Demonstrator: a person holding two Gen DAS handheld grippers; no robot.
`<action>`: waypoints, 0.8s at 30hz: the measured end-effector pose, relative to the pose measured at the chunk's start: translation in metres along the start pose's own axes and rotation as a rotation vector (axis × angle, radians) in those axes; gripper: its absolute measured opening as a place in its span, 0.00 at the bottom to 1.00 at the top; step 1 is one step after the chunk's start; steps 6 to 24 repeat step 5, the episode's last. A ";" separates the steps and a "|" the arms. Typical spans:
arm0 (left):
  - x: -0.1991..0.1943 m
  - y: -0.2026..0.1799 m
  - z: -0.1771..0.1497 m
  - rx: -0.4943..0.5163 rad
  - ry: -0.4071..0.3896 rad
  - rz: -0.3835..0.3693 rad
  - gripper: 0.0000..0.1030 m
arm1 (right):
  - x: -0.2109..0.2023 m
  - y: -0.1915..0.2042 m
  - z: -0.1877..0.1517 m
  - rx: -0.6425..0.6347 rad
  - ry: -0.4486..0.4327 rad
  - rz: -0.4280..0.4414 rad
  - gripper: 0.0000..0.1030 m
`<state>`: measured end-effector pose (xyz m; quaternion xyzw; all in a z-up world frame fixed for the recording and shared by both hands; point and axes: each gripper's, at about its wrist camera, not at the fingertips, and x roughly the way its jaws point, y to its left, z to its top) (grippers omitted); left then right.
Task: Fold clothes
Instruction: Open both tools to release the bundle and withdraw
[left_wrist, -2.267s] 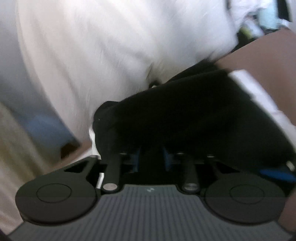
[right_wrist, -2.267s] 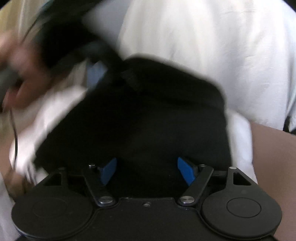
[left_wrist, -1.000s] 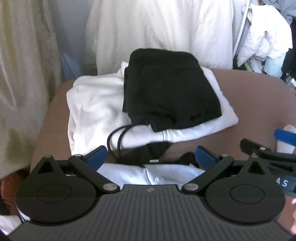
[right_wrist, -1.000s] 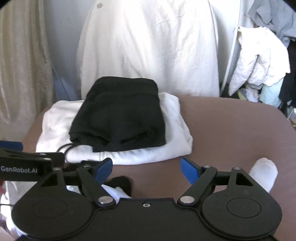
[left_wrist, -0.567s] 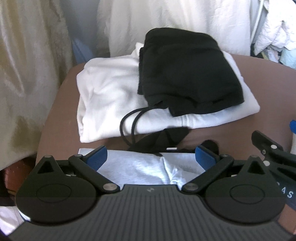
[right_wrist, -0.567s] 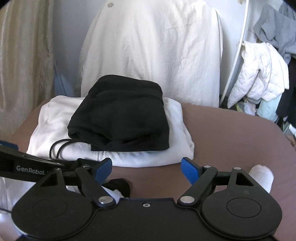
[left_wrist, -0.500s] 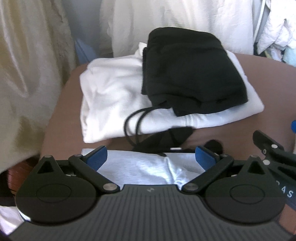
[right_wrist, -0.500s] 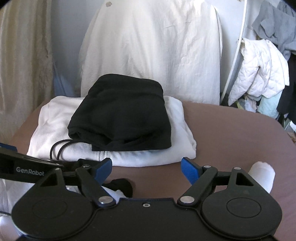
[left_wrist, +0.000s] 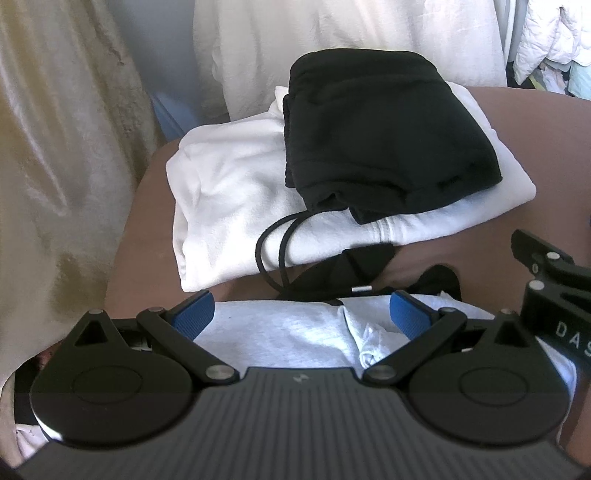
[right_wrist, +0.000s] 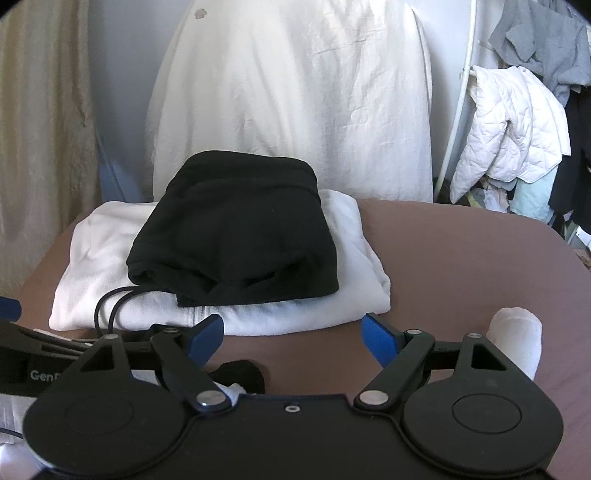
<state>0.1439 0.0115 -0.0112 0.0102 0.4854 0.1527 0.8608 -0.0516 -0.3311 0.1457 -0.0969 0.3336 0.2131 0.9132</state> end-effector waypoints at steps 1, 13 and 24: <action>0.000 0.000 0.000 0.000 -0.001 0.000 1.00 | 0.000 0.000 0.000 0.001 0.001 0.002 0.83; 0.000 -0.001 0.000 0.002 -0.002 0.002 1.00 | 0.002 0.001 -0.001 0.002 0.005 0.004 0.83; 0.000 -0.001 0.000 0.002 -0.002 0.002 1.00 | 0.002 0.001 -0.001 0.002 0.005 0.004 0.83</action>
